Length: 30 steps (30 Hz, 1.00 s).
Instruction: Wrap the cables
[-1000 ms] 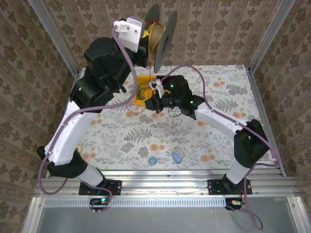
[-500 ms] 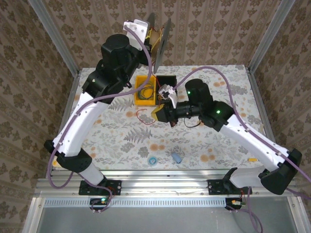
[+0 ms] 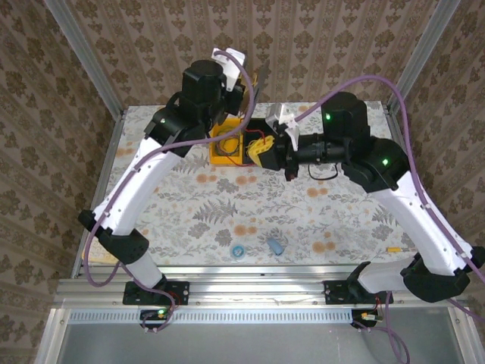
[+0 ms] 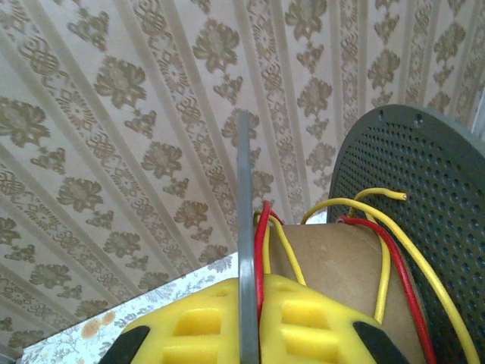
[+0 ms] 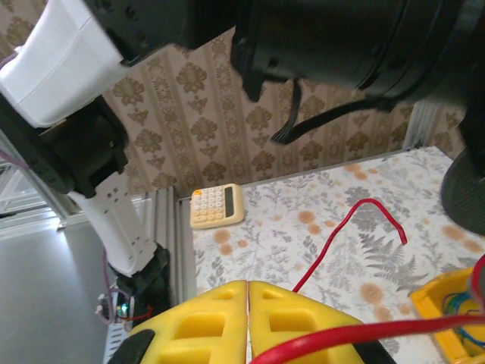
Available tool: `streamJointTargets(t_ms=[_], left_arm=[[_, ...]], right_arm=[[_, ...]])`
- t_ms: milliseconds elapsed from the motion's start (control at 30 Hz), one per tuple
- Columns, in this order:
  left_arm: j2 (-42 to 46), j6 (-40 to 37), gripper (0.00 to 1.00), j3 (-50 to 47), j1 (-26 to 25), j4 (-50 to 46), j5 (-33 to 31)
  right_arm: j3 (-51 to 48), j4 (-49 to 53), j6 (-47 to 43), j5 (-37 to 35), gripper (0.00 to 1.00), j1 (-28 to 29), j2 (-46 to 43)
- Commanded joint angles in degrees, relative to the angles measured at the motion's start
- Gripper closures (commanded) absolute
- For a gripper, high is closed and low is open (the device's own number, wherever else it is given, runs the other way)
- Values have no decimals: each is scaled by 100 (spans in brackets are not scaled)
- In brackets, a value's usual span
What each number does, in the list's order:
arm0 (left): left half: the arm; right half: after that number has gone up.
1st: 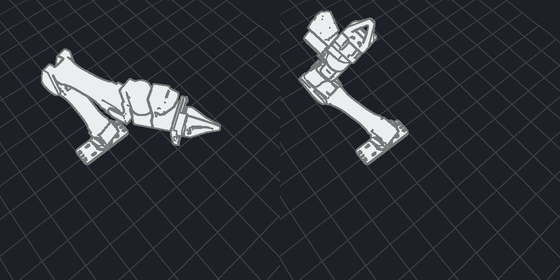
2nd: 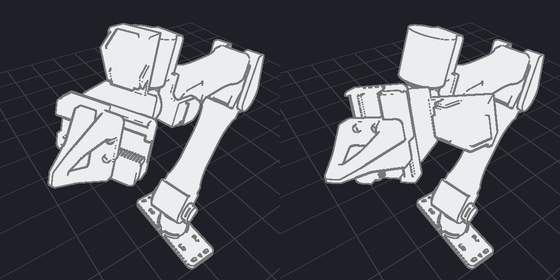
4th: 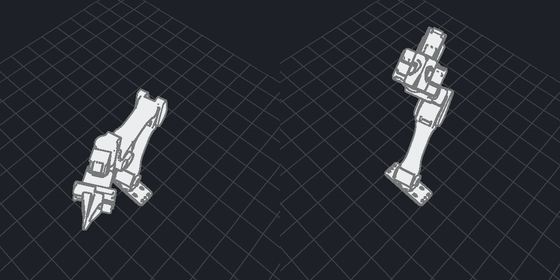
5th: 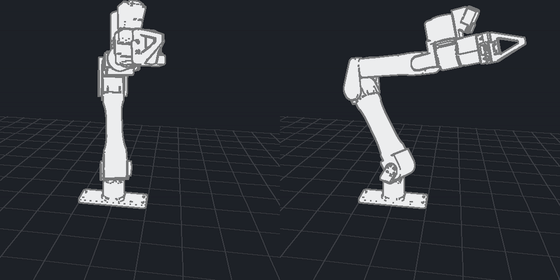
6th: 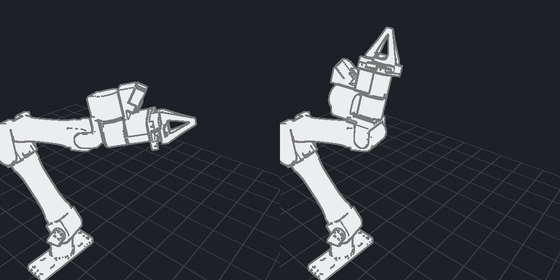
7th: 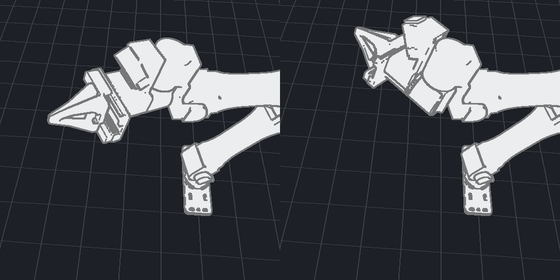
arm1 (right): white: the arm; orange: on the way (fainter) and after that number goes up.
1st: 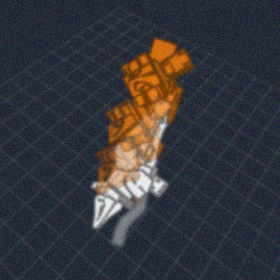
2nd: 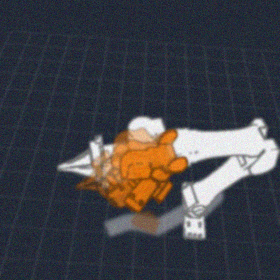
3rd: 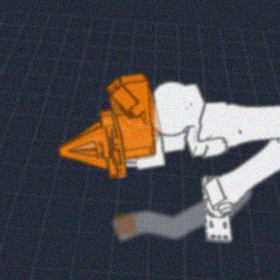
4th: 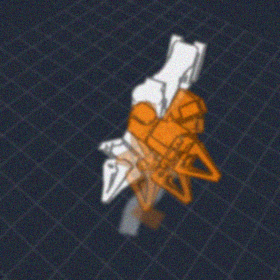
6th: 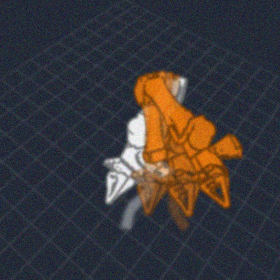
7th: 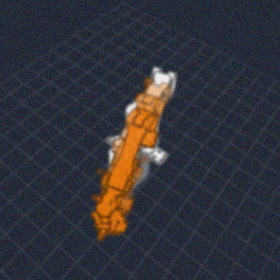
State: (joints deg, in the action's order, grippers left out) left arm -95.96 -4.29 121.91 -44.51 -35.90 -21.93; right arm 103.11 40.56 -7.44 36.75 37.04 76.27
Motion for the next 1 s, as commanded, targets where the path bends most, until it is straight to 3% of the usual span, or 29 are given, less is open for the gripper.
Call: streamJointTargets(t_ms=[0,333,667,967], left_arm=[[-27,-159,100,183,-36,-42,116],[259,-427,100,-295,-99,-326,579],[245,-597,100,-324,-143,-691,1151],[211,-611,100,-160,-195,-848,1247]], right_arm=[[274,-193,-278,355,100,-220,233],[309,-2319,1398,2044,100,-2135,833],[326,-3434,2394,2496,100,-2641,1433],[184,-4860,3736,2596,71,-2930,1987]])
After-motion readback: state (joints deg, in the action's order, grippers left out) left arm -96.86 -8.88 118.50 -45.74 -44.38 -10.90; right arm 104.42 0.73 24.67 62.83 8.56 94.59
